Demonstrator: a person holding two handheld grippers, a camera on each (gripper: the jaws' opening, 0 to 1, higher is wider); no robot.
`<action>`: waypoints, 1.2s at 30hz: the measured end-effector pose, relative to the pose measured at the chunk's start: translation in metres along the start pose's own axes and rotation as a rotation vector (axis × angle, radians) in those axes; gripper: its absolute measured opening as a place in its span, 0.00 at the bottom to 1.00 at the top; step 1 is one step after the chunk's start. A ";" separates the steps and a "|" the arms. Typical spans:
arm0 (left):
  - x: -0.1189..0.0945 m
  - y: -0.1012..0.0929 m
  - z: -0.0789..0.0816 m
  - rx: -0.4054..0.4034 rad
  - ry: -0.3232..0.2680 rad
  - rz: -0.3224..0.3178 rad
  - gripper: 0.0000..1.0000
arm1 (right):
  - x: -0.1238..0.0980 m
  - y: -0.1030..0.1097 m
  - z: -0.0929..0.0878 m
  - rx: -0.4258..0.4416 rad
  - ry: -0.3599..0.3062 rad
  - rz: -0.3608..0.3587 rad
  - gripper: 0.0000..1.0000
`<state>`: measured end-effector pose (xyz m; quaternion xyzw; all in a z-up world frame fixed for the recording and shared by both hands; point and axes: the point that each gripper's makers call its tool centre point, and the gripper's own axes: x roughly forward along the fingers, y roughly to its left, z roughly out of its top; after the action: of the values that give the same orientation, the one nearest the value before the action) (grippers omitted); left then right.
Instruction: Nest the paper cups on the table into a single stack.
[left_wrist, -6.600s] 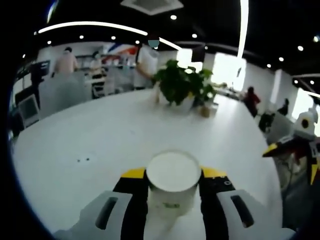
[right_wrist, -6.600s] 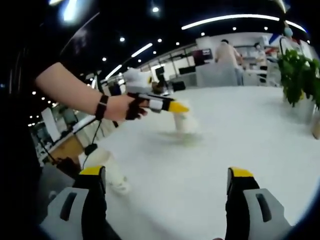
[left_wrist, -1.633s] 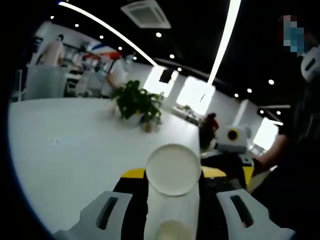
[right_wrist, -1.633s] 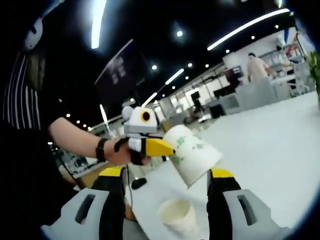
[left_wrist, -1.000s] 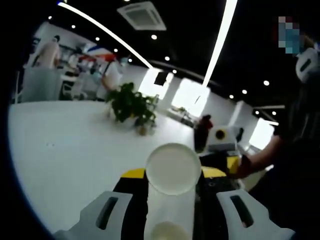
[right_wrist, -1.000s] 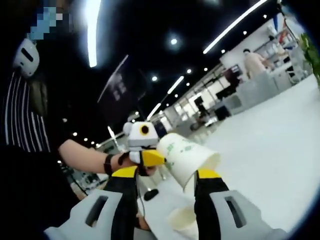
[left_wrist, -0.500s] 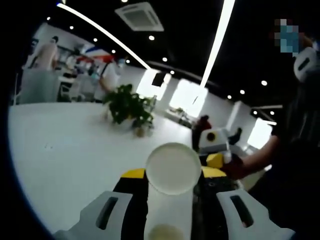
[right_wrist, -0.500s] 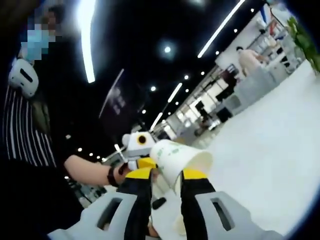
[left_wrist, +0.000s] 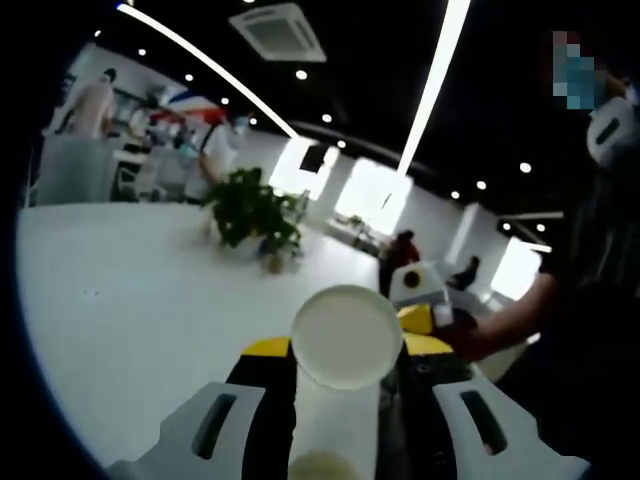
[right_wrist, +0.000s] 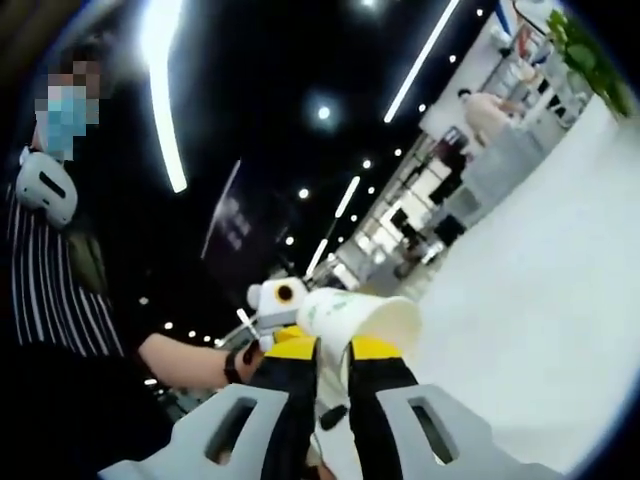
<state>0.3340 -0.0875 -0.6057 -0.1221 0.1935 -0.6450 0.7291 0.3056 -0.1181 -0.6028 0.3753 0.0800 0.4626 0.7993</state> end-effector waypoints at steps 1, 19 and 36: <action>0.000 0.000 0.000 0.001 0.000 0.000 0.37 | 0.000 0.000 0.000 0.004 -0.001 0.001 0.06; -0.002 -0.007 0.004 0.042 -0.024 -0.011 0.37 | 0.001 0.007 0.006 0.061 -0.045 0.046 0.03; -0.001 -0.008 0.001 0.043 -0.014 -0.014 0.42 | 0.000 0.019 0.000 0.058 -0.051 0.125 0.00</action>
<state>0.3276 -0.0880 -0.6013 -0.1122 0.1735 -0.6532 0.7284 0.2924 -0.1129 -0.5894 0.4143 0.0494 0.4993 0.7593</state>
